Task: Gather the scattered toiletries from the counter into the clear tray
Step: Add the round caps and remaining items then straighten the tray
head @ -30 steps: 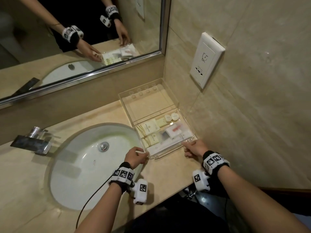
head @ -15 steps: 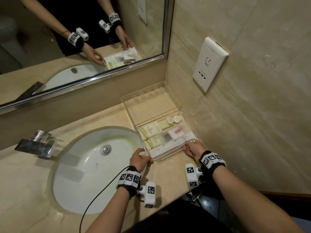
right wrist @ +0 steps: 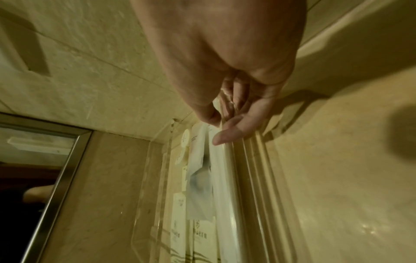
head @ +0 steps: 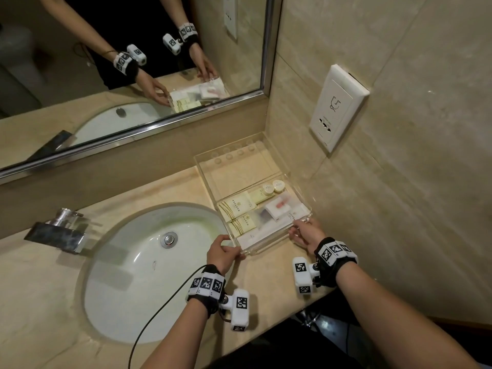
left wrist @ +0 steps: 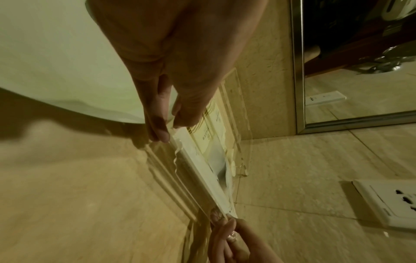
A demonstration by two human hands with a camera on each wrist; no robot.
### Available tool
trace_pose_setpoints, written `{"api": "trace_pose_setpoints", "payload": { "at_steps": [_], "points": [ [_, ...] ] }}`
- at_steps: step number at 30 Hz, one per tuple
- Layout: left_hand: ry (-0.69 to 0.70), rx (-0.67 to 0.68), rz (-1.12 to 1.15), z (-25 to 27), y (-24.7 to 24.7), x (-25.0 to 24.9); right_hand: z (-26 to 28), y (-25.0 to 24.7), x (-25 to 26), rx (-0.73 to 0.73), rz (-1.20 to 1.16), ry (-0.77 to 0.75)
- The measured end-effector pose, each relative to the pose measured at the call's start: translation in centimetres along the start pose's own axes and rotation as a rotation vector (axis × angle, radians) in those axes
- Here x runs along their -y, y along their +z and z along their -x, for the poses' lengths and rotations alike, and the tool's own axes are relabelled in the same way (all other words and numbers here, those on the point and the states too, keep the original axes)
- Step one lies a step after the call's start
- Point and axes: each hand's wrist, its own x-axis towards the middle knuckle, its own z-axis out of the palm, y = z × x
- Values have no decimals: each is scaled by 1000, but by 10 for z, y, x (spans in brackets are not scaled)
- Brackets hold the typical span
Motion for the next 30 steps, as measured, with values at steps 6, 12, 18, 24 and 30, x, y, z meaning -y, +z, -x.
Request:
{"api": "trace_pose_setpoints", "payload": {
  "at_steps": [6, 12, 18, 24, 30],
  "points": [
    [15, -9, -13, -6, 1, -4, -2, 1, -3, 7, -53, -3],
    [-5, -22, -8, -21, -5, -5, 0, 10, 2, 29, -54, -14],
    [-33, -22, -20, -36, -8, -18, -8, 21, 14, 15, -34, 0],
    [-61, -46, 25, -47, -10, -33, -16, 35, 27, 17, -44, 5],
    [-82, -76, 75, -59, -15, -45, -27, 51, 41, 36, -46, 13]
  ]
}}
